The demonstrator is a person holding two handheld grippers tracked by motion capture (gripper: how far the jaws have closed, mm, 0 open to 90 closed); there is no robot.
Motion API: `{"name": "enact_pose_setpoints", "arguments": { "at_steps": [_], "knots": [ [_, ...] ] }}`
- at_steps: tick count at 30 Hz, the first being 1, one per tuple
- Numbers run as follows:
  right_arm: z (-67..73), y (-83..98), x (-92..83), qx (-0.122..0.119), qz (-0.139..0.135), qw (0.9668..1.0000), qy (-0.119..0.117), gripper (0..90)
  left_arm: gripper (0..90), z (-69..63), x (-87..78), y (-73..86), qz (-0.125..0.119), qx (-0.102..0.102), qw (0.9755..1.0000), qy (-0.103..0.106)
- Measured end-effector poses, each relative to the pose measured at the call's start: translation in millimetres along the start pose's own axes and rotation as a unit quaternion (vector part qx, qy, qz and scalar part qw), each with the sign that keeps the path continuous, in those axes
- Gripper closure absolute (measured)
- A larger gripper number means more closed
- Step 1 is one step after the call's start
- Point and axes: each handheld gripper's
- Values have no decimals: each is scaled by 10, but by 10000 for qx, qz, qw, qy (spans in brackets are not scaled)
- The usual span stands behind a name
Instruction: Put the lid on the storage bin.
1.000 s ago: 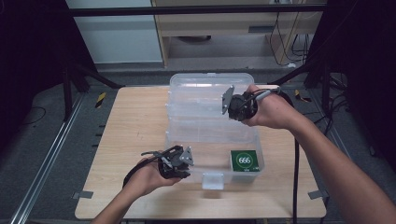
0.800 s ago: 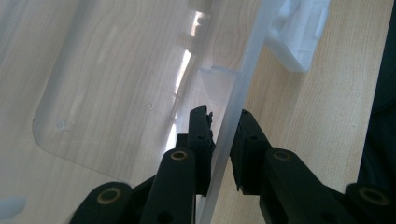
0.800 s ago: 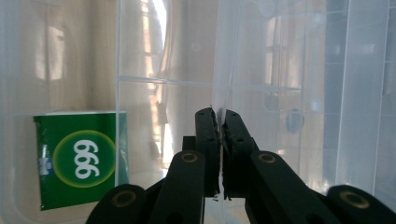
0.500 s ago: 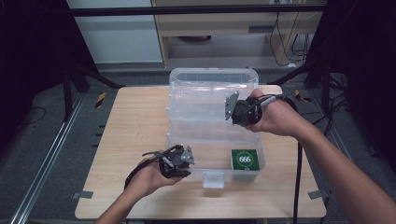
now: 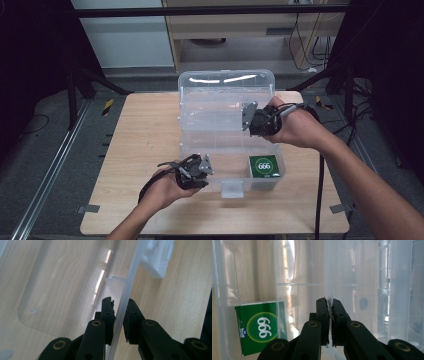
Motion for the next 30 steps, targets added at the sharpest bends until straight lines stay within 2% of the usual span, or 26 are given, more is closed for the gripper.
{"name": "enact_pose_setpoints", "arguments": {
  "at_steps": [7, 8, 9, 13, 14, 15, 17, 18, 23, 29, 30],
  "knots": [
    [155, 28, -93, 13, -138, 9998, 124, 860, 789, 0, 4, 4, -19, -7, 10000, 13],
    [173, 30, -104, 39, -130, 9998, 122, 860, 788, -51, 21, 18, -128, -369, 9992, 45],
    [195, 34, -119, 22, -147, 9998, 127, 860, 788, -56, 24, 20, -146, -396, 9991, 43],
    [278, 49, -163, -34, -197, 9998, 98, 859, 786, -39, 19, 20, -119, -267, 9996, 19],
    [303, 52, -174, -37, -200, 9998, 83, 858, 785, -8, 9, 12, -47, -21, 10000, -2],
    [326, 56, -184, -45, -212, 9997, 62, 857, 785, 5, 14, 8, -90, 62, 9999, -12],
    [373, 64, -199, -59, -216, 9997, 22, 854, 784, -10, 11, 16, -71, -25, 10000, -12],
    [388, 70, -204, -74, -206, 9998, 19, 851, 782, 7, 21, 11, -145, 102, 9998, -12],
    [370, 101, -185, -49, -168, 9998, -20, 842, 781, -21, 29, 7, -197, -108, 9997, -50],
    [343, 111, -157, -6, -78, 10000, -14, 846, 788, -12, 43, -20, -188, -14, 9998, -98],
    [354, 112, -163, -21, -80, 10000, -34, 848, 787, -15, 46, -15, -204, -66, 9997, -83]
  ]
}}
Point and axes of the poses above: each handheld gripper's, and its own axes: x roughly forward along the jaws, y roughly out of its underside, z roughly to its left, and after that the axes turned 15 degrees about y, right-handed
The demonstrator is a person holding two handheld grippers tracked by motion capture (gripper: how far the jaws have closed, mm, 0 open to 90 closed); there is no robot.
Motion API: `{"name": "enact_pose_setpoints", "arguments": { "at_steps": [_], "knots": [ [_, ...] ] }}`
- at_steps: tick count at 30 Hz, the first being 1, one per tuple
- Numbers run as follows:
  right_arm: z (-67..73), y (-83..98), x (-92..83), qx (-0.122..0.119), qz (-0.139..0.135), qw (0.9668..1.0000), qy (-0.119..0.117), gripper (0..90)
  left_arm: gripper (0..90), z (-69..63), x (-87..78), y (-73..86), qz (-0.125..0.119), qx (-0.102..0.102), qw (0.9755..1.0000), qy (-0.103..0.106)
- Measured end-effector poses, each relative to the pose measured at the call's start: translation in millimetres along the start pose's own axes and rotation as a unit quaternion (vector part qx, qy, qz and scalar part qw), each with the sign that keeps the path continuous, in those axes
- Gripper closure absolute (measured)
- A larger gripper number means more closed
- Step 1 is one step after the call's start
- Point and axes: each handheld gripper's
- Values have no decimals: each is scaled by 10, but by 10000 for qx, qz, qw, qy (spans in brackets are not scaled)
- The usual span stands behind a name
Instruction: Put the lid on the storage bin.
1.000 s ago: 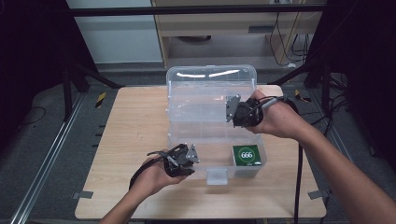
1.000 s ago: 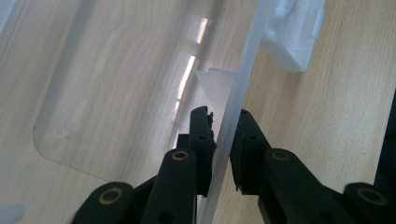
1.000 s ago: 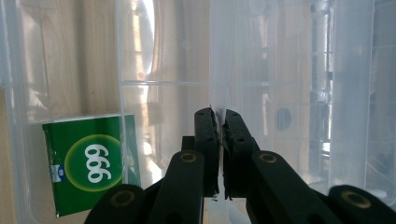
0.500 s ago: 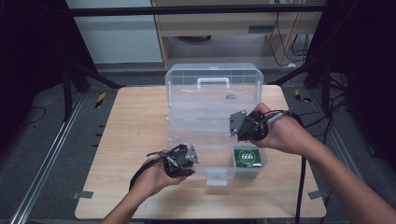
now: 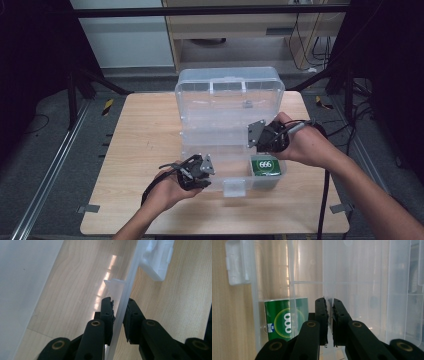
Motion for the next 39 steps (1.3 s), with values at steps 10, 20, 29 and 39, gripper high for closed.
{"name": "enact_pose_setpoints", "arguments": {
  "at_steps": [10, 20, 29, 39],
  "knots": [
    [42, 24, -13, 42, -26, 10000, -62, 842, 773, -4, -4, 18, -16, -49, 10000, -52],
    [78, 42, -37, 40, -169, 9998, 34, 830, 659, -135, -283, 97, -614, -90, 9979, -167],
    [124, 60, -57, 82, -234, 9997, 3, 832, 641, -225, -714, 248, -1216, -172, 9919, -316],
    [193, 102, -64, 183, -318, 9993, -38, 837, 689, -142, -1021, 408, -1777, -530, 9811, -561]
  ]
}}
Point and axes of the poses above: each handheld gripper's, and its own axes: x roughly forward along the jaws, y roughly out of its underside, z roughly to its left, and after that the axes turned 15 degrees about y, right-handed
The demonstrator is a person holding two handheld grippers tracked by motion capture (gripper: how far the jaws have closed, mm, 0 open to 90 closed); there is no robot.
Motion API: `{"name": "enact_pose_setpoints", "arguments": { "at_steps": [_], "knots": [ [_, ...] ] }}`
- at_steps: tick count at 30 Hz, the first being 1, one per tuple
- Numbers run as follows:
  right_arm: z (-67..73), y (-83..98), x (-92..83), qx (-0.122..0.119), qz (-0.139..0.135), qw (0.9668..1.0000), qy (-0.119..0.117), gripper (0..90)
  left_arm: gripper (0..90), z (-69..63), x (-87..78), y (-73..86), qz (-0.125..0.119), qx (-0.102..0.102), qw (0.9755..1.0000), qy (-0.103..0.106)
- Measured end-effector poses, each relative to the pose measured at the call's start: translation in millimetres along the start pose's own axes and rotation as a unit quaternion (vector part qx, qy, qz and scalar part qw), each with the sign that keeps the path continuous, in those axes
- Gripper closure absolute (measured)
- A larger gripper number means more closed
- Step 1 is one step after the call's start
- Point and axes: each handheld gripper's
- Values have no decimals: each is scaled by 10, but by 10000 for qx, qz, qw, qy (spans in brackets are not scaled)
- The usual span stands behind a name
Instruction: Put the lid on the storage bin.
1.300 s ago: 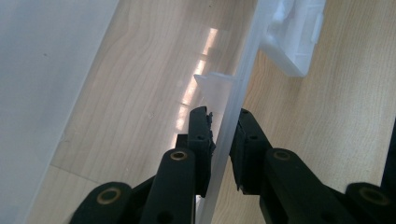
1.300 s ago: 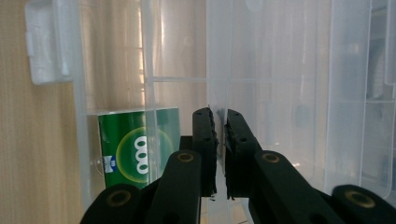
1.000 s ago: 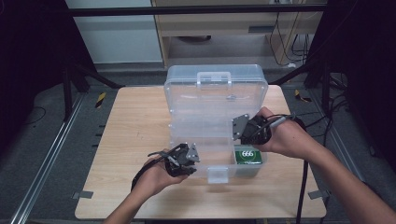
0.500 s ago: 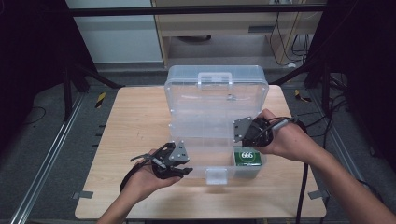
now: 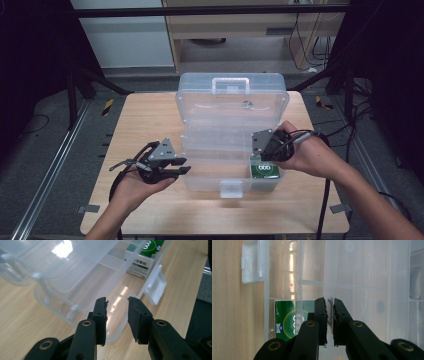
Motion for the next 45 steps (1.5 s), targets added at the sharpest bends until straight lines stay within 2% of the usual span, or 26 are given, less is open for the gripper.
{"name": "enact_pose_setpoints", "arguments": {
  "at_steps": [6, 8, 11, 12, 15, 16, 20, 26, 33, 35, 45],
  "knots": [
    [31, -3, -6, -25, 31, 10000, 15, 836, 721, 42, -96, -24, -280, -121, 9995, -102],
    [35, -2, -6, -29, 31, 10000, 17, 836, 745, 78, -166, -64, -481, -180, 9985, -168],
    [36, 1, -7, -27, 25, 10000, 20, 834, 779, 111, -220, -106, -586, -191, 9979, -198],
    [36, 2, -7, -28, 23, 10000, 21, 833, 798, 168, -288, -155, -704, -215, 9969, -292],
    [36, 0, -6, -32, 24, 10000, 26, 829, 852, 231, -328, -182, -794, -308, 9959, -295],
    [38, -2, -5, -33, 26, 10000, 32, 828, 867, 307, -346, -201, -848, -426, 9950, -310],
    [47, 6, -6, -17, 11, 10000, 54, 825, 897, 453, -335, -225, -940, -672, 9927, -334],
    [77, 10, -10, -25, 10, 10000, 85, 823, 899, 586, -296, -287, -1042, -815, 9907, -317],
    [91, 2, -11, -86, 39, 9999, 90, 819, 900, 759, -262, -343, -1010, -957, 9891, -482],
    [94, 1, -9, -81, 32, 9999, 87, 817, 900, 798, -263, -360, -1098, -1037, 9874, -463],
    [104, -4, -12, -115, 69, 9998, 111, 814, 900, 849, -191, -402, -1032, -1063, 9879, -459]
  ]
}}
Point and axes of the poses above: each handheld gripper's, and its own axes: x roughly forward along the jaws, y roughly out of its underside, z roughly to its left, and after that the axes turned 15 degrees about y, right-handed
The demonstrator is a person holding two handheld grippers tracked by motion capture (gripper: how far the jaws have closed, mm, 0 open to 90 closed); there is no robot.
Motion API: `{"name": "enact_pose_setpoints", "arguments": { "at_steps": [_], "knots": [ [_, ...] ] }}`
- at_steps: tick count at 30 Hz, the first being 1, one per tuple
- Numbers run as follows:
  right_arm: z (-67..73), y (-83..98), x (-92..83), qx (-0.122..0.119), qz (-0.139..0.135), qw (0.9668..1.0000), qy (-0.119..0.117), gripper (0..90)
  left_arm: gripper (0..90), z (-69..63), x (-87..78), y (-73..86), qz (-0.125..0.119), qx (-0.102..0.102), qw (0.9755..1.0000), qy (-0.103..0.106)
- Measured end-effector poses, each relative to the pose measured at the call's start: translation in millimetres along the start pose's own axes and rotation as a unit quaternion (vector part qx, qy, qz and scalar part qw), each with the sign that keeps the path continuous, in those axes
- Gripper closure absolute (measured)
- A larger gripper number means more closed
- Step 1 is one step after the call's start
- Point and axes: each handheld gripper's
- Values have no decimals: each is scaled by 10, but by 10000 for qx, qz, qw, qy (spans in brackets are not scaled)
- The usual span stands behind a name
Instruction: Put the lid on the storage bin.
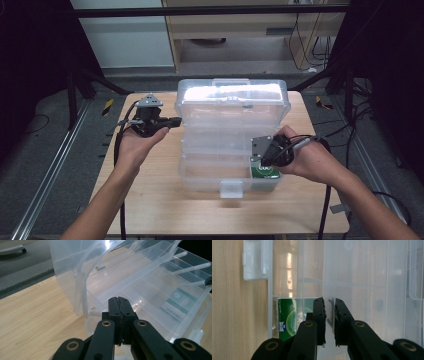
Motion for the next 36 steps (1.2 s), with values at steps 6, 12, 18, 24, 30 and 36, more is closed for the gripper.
{"name": "enact_pose_setpoints", "arguments": {
  "at_steps": [6, 12, 18, 24, 30, 36],
  "knots": [
    [19, 5, 3, 8, -12, 10000, -38, 812, 900, 16, 1, -13, -71, -47, 10000, -12],
    [40, 2, 6, 18, -14, 10000, -63, 811, 900, 17, 0, -11, -117, -83, 9999, -24],
    [61, 4, 9, -8, -16, 10000, -79, 810, 900, 2, -1, 8, -104, -79, 9999, -5],
    [88, 24, 11, 78, -50, 9999, -106, 783, 900, -14, 4, 54, -72, -79, 9999, 32],
    [124, 88, -78, 469, -208, 9987, -49, 618, 900, -43, -4, 100, -31, -53, 10000, 52],
    [204, 186, -190, 672, -216, 9975, 96, 479, 900, -60, -13, 146, -55, -59, 10000, 49]
  ]
}}
Point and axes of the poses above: each handheld gripper's, and its own axes: x roughly forward along the jaws, y roughly out of its underside, z roughly to its left, and after that the axes turned 15 degrees about y, right-handed
